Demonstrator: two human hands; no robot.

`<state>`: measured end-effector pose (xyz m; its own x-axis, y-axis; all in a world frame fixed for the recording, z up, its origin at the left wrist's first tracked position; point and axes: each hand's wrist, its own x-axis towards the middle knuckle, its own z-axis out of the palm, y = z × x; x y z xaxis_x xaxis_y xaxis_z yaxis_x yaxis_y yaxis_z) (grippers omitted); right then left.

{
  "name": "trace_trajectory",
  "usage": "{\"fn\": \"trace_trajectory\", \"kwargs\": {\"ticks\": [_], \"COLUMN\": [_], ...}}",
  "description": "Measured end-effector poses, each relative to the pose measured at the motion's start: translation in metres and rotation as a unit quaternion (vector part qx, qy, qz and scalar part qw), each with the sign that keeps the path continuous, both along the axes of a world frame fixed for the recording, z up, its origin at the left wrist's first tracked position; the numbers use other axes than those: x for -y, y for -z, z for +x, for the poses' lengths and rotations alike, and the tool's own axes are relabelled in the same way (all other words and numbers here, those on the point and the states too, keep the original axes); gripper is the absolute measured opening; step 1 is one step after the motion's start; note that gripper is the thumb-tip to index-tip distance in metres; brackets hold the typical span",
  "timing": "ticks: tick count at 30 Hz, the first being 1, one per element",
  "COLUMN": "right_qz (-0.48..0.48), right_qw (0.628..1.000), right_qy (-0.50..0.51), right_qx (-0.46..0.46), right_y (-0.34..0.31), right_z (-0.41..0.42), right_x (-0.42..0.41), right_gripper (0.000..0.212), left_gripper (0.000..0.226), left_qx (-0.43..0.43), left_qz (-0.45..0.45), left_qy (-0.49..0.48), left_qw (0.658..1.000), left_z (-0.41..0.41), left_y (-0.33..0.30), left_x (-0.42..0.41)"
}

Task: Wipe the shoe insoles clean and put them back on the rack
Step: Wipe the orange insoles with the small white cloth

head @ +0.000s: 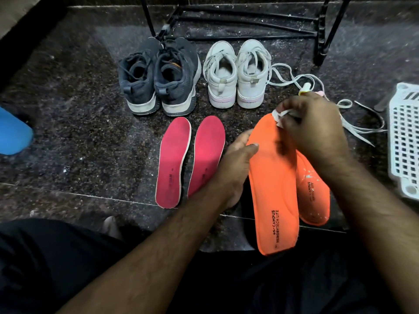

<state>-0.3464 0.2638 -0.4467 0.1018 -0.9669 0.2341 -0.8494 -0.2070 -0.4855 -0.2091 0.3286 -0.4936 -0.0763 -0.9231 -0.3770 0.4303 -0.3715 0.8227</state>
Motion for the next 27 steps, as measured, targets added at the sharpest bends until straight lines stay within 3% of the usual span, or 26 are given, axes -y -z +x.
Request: {"fn": "trace_trajectory", "kwargs": {"ticks": [6, 11, 16, 21, 25, 27], "right_qz": [0.046, 0.008, 0.081, 0.05, 0.096, 0.106], "right_qw": [0.975, 0.999, 0.973, 0.998, 0.976, 0.974], "right_qy": [-0.216, -0.051, -0.218, -0.035, -0.197, -0.198], "right_qx": [0.002, -0.011, -0.009, 0.008, 0.007, -0.014], "right_y": [0.0, 0.003, 0.004, 0.008, 0.003, 0.007], "right_z": [0.028, 0.012, 0.032, 0.014, 0.029, 0.031], "right_x": [-0.017, -0.004, -0.025, -0.006, -0.025, -0.023], "right_gripper": [0.021, 0.02, 0.025, 0.023, 0.022, 0.022], "left_gripper": [0.047, 0.041, 0.042, 0.035, 0.036, 0.036], "left_qx": [-0.026, 0.034, 0.001, 0.046, 0.057, 0.07], "left_qz": [-0.008, -0.015, -0.004, -0.009, 0.001, 0.006], "left_qy": [-0.034, -0.051, -0.086, -0.087, -0.101, -0.107], "left_qw": [0.999, 0.998, 0.996, 0.995, 0.993, 0.992], "left_z": [0.006, 0.008, 0.013, 0.014, 0.015, 0.016], "left_y": [0.0, 0.004, 0.004, 0.005, 0.008, 0.012], "left_x": [0.003, 0.006, 0.01, 0.011, 0.012, 0.013]}}
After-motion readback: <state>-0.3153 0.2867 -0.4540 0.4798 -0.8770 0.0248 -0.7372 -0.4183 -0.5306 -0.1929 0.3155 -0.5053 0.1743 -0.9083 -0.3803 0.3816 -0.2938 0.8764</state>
